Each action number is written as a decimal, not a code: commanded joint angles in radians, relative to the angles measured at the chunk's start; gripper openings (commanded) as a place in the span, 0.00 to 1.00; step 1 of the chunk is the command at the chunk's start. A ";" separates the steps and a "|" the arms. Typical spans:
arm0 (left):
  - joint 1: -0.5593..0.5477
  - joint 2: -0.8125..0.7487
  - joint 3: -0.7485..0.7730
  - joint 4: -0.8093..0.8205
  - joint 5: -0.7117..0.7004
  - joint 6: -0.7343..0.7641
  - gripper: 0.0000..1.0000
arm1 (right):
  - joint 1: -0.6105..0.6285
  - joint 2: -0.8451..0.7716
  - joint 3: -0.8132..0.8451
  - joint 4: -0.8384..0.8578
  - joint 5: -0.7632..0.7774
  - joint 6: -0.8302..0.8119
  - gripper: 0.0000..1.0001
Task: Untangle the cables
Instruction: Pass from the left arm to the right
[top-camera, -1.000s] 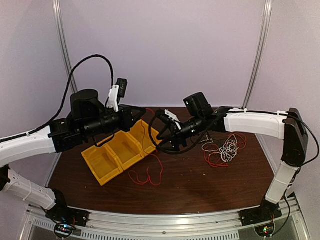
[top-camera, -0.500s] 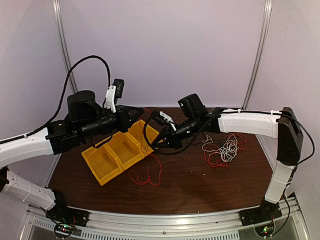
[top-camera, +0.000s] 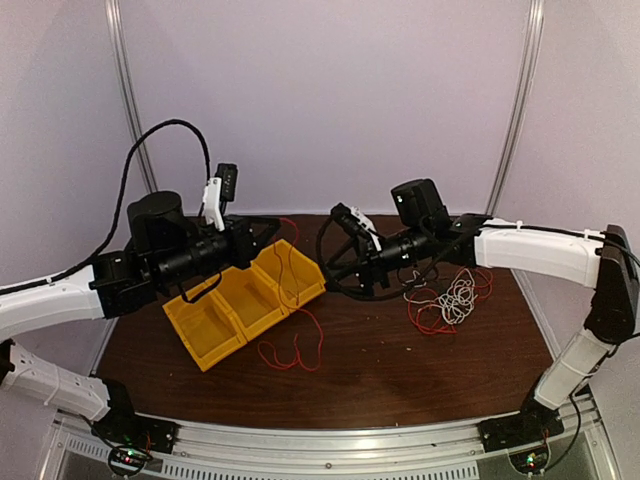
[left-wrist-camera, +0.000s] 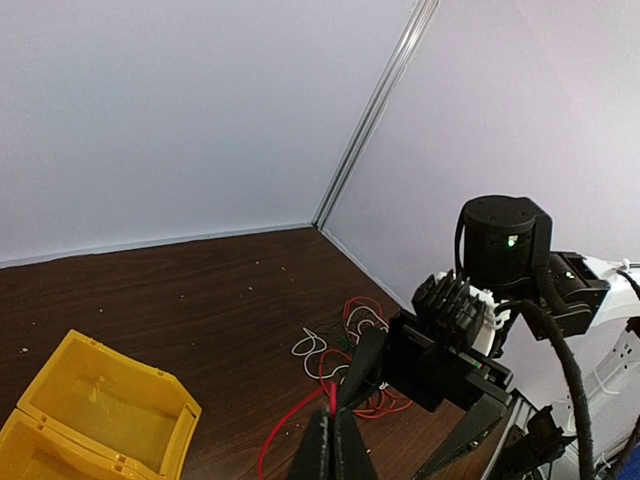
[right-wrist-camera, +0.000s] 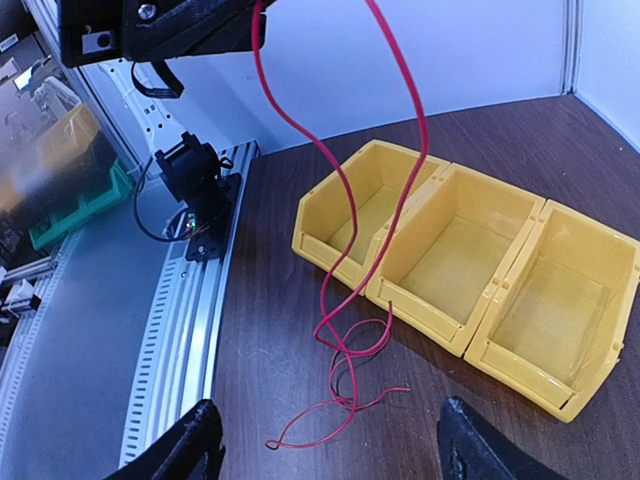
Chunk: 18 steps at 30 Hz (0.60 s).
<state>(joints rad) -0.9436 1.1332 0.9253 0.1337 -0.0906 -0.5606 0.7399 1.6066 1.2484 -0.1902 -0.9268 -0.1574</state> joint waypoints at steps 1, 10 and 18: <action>0.005 -0.029 -0.023 0.124 -0.036 -0.044 0.00 | 0.005 0.039 0.009 0.065 -0.024 0.081 0.76; 0.005 -0.005 -0.016 0.161 -0.036 -0.061 0.00 | 0.051 0.119 0.062 0.096 -0.050 0.114 0.79; 0.005 0.007 -0.009 0.172 -0.041 -0.058 0.00 | 0.056 0.205 0.109 0.201 -0.137 0.235 0.65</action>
<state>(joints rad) -0.9436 1.1370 0.9047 0.2398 -0.1196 -0.6125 0.7925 1.7859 1.3254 -0.0757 -0.9897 -0.0040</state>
